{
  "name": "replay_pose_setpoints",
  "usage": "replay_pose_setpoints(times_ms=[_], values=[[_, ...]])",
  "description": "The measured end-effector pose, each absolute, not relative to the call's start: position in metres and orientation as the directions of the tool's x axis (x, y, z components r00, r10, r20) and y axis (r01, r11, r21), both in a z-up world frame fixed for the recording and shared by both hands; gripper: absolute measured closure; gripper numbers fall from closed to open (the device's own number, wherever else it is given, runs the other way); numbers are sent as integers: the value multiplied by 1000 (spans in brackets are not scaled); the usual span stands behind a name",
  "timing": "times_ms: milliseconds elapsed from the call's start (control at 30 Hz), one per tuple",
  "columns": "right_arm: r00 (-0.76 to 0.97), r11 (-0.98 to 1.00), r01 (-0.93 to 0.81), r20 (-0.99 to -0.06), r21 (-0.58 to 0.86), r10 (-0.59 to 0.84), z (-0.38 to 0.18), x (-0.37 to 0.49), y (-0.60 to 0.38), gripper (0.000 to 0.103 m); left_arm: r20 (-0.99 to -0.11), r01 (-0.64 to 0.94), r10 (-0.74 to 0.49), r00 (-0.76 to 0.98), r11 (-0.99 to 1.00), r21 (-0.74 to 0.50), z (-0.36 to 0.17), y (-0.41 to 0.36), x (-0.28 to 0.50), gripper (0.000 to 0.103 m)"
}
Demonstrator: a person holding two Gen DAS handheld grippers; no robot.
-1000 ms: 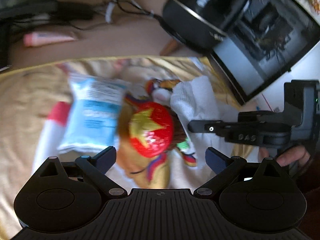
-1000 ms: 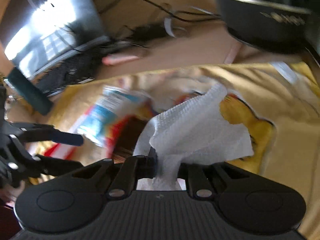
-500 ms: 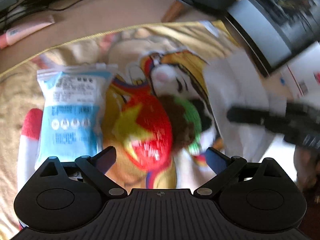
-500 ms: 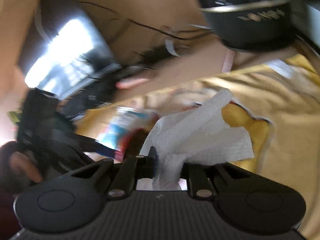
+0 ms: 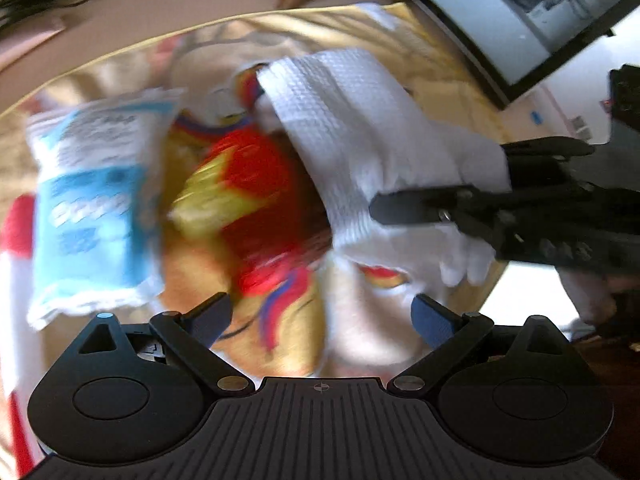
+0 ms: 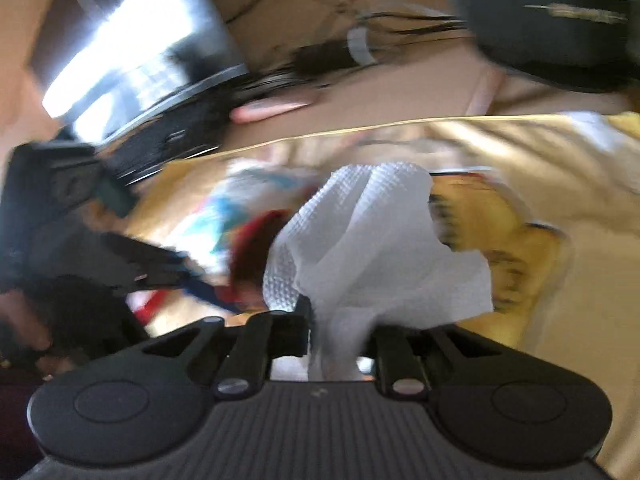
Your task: Clean container
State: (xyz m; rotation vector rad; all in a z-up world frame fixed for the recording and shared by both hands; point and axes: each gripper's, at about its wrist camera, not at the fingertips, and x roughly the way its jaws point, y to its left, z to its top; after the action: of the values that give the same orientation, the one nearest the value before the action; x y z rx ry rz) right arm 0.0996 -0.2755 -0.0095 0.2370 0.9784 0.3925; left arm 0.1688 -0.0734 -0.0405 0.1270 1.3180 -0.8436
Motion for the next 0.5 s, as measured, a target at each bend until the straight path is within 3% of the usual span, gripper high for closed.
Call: replay_pose_setpoints(times_ms=[333, 500], values=[[591, 932, -54, -740, 359, 320, 0, 98, -330, 84, -859, 692, -510, 43, 636, -342, -9, -98, 185, 4], [600, 935, -40, -740, 351, 304, 2, 103, -339, 84, -821, 645, -555, 133, 677, -354, 1, -107, 231, 3]])
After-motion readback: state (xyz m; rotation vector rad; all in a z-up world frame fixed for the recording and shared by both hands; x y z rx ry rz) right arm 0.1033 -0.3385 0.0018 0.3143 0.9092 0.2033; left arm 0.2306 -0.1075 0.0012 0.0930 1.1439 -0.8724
